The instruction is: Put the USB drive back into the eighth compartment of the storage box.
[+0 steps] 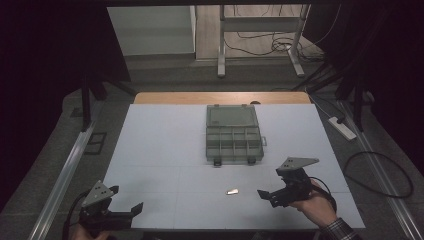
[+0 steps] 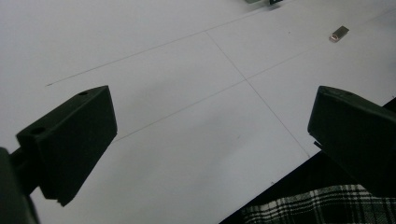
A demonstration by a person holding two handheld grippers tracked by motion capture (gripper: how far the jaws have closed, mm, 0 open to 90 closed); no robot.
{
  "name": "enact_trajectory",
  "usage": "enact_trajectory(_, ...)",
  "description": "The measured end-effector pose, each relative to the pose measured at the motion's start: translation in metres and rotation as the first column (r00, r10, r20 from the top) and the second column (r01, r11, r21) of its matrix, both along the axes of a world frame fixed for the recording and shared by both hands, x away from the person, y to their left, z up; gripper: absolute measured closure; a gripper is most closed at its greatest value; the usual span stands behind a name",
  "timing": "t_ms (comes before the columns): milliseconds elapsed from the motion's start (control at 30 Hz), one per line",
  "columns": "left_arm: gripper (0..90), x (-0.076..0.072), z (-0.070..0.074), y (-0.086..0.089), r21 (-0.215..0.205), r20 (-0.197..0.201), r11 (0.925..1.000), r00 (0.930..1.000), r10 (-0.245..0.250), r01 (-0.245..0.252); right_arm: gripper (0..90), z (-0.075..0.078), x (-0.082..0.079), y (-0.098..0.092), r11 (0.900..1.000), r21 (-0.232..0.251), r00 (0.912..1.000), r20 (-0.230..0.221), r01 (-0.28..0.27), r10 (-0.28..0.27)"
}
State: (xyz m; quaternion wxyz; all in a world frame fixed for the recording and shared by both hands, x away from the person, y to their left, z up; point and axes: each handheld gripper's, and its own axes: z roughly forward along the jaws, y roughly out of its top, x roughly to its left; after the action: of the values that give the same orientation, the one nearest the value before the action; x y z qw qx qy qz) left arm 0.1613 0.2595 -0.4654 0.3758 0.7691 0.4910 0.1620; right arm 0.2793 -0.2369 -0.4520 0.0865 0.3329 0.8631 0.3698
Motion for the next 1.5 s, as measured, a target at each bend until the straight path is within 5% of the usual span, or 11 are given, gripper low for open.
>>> enact_trajectory(533,1.5,0.0,0.0,0.0,0.001,-0.002,1.0,1.0,0.003,-0.003,0.0,-0.003,0.009,0.024,0.997,-0.032,0.9975,0.017,-0.068,0.069)
enact_trajectory(1100,1.6,0.0,0.0,0.0,0.001,-0.004,1.0,1.0,0.003,-0.003,0.0,-0.008,0.023,0.048,0.998,-0.011,0.9974,-0.048,-0.054,0.053)
enact_trajectory(1367,1.6,0.0,0.0,0.0,0.0,-0.003,1.0,1.0,0.002,-0.002,0.0,-0.011,0.028,0.059,0.995,-0.067,0.9946,-0.079,-0.072,0.067)
enact_trajectory(1500,1.7,0.0,0.0,0.0,-0.001,-0.003,1.0,1.0,0.001,-0.001,0.0,-0.011,0.027,0.064,0.992,-0.109,0.9963,-0.06,-0.067,0.061)
